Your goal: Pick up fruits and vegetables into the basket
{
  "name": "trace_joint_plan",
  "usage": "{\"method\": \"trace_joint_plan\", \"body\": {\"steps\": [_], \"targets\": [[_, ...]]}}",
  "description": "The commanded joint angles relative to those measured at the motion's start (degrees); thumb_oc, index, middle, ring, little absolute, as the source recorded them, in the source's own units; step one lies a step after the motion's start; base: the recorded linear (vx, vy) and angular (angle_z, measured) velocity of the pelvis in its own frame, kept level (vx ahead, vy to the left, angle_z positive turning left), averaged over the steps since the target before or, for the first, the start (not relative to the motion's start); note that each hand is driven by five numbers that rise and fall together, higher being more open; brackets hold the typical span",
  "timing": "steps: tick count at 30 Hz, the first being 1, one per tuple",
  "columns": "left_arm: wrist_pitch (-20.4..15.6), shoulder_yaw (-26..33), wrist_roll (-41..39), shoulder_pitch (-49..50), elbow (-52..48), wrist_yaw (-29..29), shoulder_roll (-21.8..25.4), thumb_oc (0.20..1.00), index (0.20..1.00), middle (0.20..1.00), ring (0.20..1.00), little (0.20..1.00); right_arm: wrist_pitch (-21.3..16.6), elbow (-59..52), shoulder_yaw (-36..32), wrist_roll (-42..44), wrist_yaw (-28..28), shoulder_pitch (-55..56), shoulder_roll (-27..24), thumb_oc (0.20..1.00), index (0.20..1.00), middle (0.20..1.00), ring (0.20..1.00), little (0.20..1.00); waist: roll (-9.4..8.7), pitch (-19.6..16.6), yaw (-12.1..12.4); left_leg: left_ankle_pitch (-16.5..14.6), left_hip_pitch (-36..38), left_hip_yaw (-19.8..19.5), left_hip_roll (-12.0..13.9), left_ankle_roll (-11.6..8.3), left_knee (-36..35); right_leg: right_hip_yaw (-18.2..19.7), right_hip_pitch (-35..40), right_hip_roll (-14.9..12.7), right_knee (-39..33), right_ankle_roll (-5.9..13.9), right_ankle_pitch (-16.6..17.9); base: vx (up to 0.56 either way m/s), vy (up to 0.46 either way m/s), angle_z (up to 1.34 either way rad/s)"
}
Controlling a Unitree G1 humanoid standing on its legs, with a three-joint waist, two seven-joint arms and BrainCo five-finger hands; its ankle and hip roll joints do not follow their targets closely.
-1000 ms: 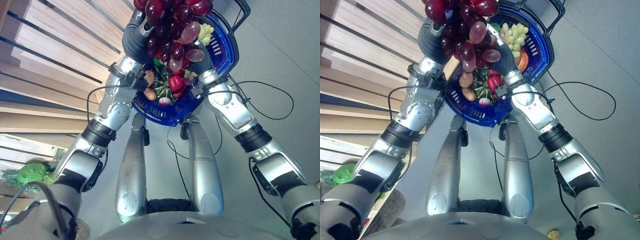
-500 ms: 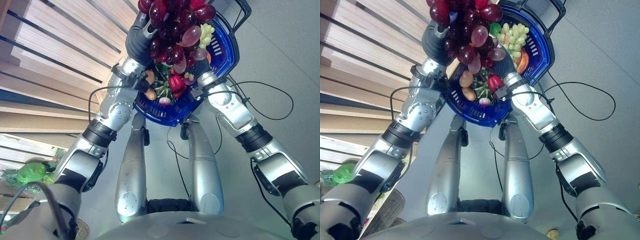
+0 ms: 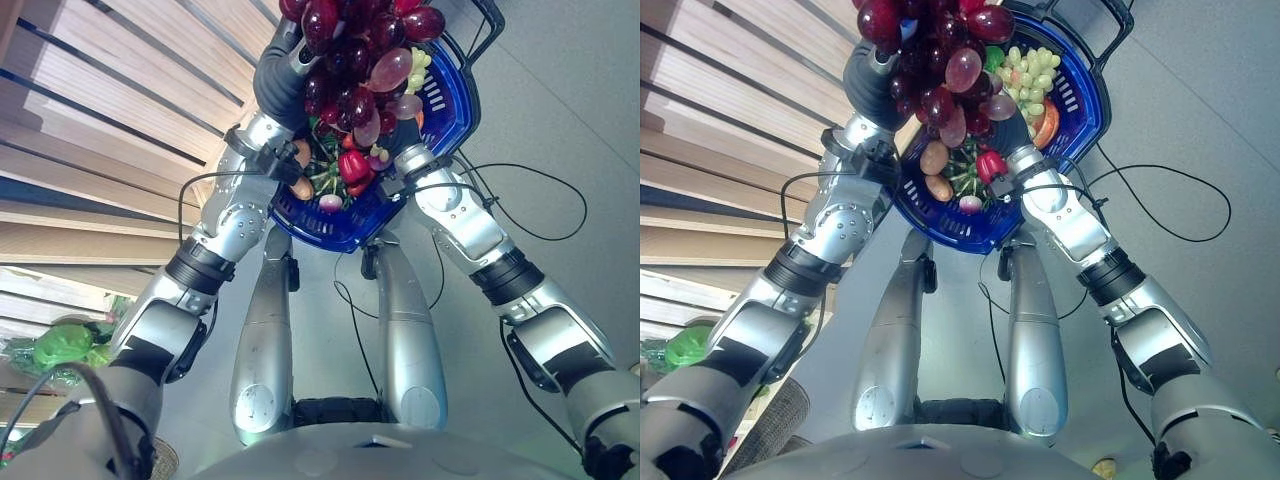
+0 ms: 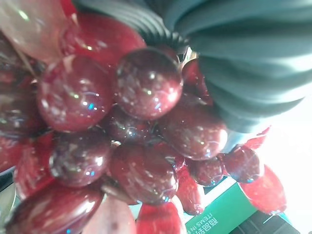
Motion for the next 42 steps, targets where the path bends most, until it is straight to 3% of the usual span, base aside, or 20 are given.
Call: {"method": "trace_joint_plan", "body": {"steps": [1,9,11,13,17,27,36,42], "targets": [[-2.5,-2.5,4.8,-1.6,-7.7,2.5,-4.2,1.0,1.0,1.0,1.0,1.0,-2.7,-3.9,-0.3,-0.4,0.2,-2.9,3.9,0.2,0.2,0.2,0.2,0.2,-0.2,-1.4,0.2,-9.1,0.0,1.2,-4.0,2.43,8.1,-0.5,5.4,1.6,-12.1,4.71,6.9,0.0,0.0,0.0],[-10.8,1.2,24.7,-1.0,-6.1,25.7,-0.9,1.0,1.0,1.0,1.0,1.0,-3.3,-4.2,-2.0,-0.4,-0.3,-1.5,2.8,0.2,0.2,0.2,0.2,0.2,0.06,-1.4,0.8,-9.0,-0.1,0.6,-4.2,2.43,8.2,-0.8,5.3,1.5,-11.5,4.77,6.4,0.0,0.0,0.0],[-10.8,1.5,25.5,-1.0,-6.0,27.0,-0.7,1.0,1.0,1.0,1.0,1.0,-3.3,-4.2,-2.2,-0.3,-0.3,-1.4,2.7,0.2,0.2,0.2,0.2,0.2,0.1,-1.4,0.9,-9.0,-0.1,0.6,-4.2,2.41,8.2,-0.8,5.3,1.5,-11.4,4.8,6.3,0.0,0.0,0.0],[-11.8,3.3,32.3,-0.5,-5.0,34.2,0.3,1.0,1.0,1.0,1.0,1.0,-4.3,-3.8,-3.0,-0.6,-0.5,-0.7,2.5,0.2,0.2,0.2,0.2,0.2,0.2,-1.4,1.2,-8.9,-0.1,0.3,-4.2,2.28,8.1,-1.1,5.3,1.3,-11.3,4.92,6.1,0.0,0.0,0.0],[-13.1,5.9,39.5,0.5,-3.8,42.8,1.1,1.0,1.0,1.0,1.0,1.0,-5.0,-3.8,-4.2,-0.9,-1.0,0.2,2.3,0.2,0.2,0.2,0.2,0.2,0.35,-1.4,1.5,-8.9,-0.2,0.0,-4.3,2.04,8.1,-1.3,5.3,1.1,-11.2,4.97,5.8,0.0,0.0,0.0],[-12.6,9.4,49.4,0.4,4.9,56.5,2.6,1.0,1.0,1.0,1.0,1.0,-6.6,-1.3,-6.2,-1.5,-3.8,1.2,2.4,0.2,0.2,0.2,0.2,0.2,0.53,-1.4,1.4,-9.0,-0.2,0.2,-3.9,1.46,8.4,-1.3,4.9,1.2,-10.1,5.05,5.2,0.0,0.002,0.01],[-12.2,10.9,48.4,1.1,16.1,59.7,3.7,1.0,1.0,1.0,1.0,1.0,-7.0,2.0,-6.3,-1.0,-3.6,2.7,1.0,0.2,0.2,0.2,0.2,0.2,0.57,-1.4,0.9,-9.1,-0.8,0.8,-3.4,0.97,8.9,-1.1,4.1,1.3,-9.3,5.12,4.7,0.0,0.007,0.0],[-10.4,9.7,48.9,-0.4,24.5,61.9,4.1,1.0,1.0,1.0,1.0,1.0,-4.3,8.0,-4.2,0.8,-3.5,2.1,0.8,0.2,0.2,0.2,0.2,0.2,0.85,-1.4,0.8,-8.9,-0.6,1.1,-3.4,0.7,8.8,-1.0,3.9,1.5,-8.9,4.98,4.4,0.0,0.016,-0.01]]}}
